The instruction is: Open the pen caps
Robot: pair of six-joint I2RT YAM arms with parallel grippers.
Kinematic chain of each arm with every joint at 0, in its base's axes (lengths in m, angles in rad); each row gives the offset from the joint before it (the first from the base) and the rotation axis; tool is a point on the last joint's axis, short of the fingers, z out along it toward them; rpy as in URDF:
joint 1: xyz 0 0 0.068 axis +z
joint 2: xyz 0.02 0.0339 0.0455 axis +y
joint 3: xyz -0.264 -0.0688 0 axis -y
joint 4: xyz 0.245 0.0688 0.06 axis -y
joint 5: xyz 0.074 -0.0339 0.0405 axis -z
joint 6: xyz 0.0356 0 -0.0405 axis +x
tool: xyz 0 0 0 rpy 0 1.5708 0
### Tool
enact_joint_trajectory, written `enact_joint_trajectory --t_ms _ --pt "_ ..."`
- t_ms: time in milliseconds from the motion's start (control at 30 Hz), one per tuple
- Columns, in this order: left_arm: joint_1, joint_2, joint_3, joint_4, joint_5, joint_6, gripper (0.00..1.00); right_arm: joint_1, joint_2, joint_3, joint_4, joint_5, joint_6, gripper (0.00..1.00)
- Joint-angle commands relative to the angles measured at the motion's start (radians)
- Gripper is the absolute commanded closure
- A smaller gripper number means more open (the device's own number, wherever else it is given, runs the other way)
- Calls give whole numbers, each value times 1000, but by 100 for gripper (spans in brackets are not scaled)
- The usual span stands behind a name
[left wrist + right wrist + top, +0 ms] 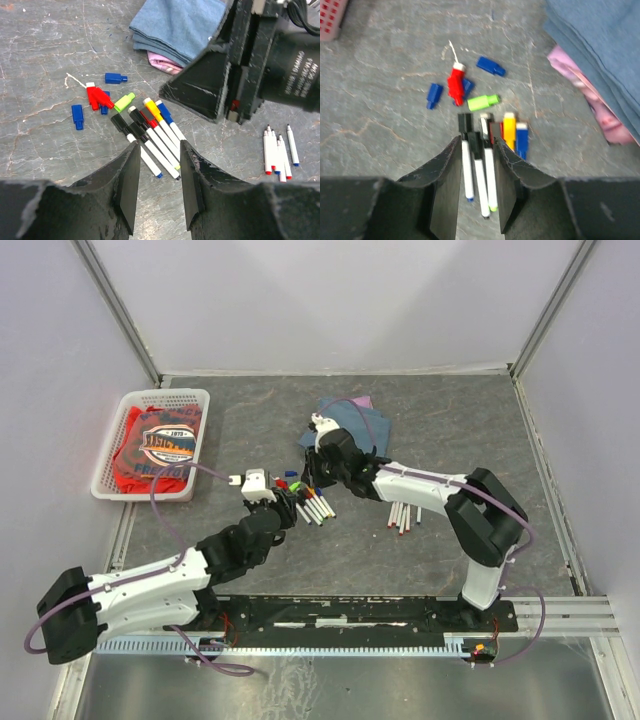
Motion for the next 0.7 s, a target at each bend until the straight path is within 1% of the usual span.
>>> enact_joint_trajectory --t_ms 0,367,667 --pt "-3 42 -3 100 -5 25 56 7 -75 -82 -7 61 -37 62" --pt "2 148 -4 194 37 25 52 10 -107 -171 -21 107 -34 63" --pt "17 204 -6 226 70 12 52 10 -79 -179 -18 122 -34 64"
